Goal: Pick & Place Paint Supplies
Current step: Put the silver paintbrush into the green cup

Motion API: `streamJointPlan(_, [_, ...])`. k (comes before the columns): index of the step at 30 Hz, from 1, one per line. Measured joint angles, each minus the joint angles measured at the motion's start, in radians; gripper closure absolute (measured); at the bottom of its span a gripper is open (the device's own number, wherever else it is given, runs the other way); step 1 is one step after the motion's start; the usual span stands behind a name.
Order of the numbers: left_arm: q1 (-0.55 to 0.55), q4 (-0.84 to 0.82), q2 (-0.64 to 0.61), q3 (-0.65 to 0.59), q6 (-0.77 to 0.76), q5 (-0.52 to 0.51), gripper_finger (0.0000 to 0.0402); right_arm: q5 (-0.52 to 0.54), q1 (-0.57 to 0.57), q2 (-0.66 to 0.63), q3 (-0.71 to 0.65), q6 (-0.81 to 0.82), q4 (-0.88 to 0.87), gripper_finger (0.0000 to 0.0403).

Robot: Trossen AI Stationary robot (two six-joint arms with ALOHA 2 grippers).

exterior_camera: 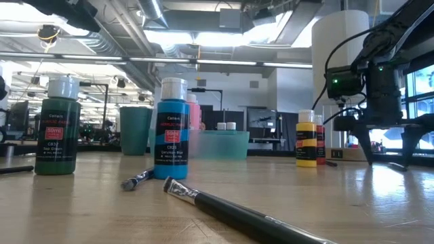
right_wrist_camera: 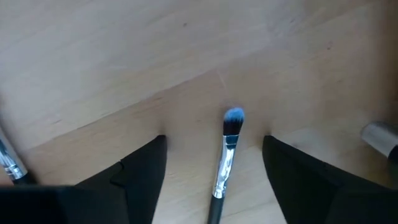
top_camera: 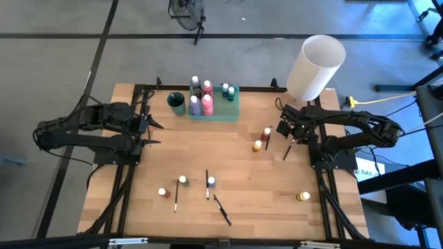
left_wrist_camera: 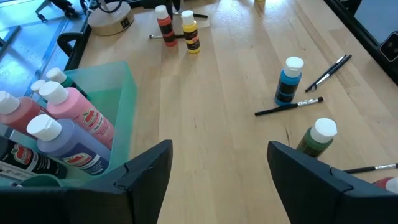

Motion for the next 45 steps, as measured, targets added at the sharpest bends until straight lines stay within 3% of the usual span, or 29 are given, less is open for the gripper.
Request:
streamJointPlan(30, [0.0, 0.0, 0.0, 0.0, 0.0, 0.0, 0.0143, 0.039, 0.001, 0.006, 0.012, -0.09, 0.013, 0.0367])
streamJointPlan(45, [0.0, 0.0, 0.0, 0.0, 0.0, 0.0, 0.0142, 0.052, 0.002, 0.006, 0.012, -0.164, 0.018, 0.0386])
